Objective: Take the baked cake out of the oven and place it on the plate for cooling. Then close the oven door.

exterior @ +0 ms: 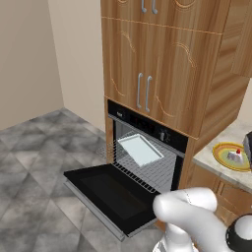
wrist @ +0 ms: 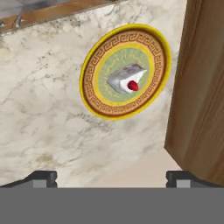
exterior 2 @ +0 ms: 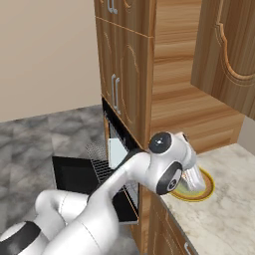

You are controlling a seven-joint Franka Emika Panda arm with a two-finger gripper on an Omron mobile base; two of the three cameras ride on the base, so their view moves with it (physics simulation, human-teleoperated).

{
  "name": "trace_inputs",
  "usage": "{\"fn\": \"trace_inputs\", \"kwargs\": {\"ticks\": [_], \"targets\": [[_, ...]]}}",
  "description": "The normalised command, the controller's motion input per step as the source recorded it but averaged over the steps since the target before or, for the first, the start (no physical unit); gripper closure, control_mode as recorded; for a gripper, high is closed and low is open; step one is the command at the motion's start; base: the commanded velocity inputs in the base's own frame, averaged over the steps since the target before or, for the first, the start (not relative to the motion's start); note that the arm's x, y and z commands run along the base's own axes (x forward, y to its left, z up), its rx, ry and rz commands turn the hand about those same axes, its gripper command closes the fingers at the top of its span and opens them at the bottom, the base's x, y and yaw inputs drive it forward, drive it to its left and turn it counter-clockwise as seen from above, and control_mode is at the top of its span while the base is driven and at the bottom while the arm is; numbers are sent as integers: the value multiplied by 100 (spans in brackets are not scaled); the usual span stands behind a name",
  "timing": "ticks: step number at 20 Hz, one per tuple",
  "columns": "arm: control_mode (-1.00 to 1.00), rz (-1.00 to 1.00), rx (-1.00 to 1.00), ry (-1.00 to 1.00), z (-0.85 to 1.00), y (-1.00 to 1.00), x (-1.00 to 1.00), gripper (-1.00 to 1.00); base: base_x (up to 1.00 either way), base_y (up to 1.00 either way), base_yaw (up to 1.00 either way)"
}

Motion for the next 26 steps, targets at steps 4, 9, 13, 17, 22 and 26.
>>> {"fn": "trace_inputs", "kwargs": {"ticks": [4, 9, 13, 17, 22, 26], "targets": [[-100, 2, 9, 0, 100, 81, -36, -100, 0, 0, 0], [-100, 0, 5, 0, 82, 88, -41, -100, 0, 0, 0], [-100, 0, 0, 0, 51, 99, -39, -100, 0, 0, 0], [-100, 0, 0, 1, 30, 100, -42, -100, 0, 0, 0], [-100, 0, 0, 4, 10, 98, -18, -100, 0, 0, 0], [-100, -10, 4, 2, 0, 75, 0, -100, 0, 0, 0]]}}
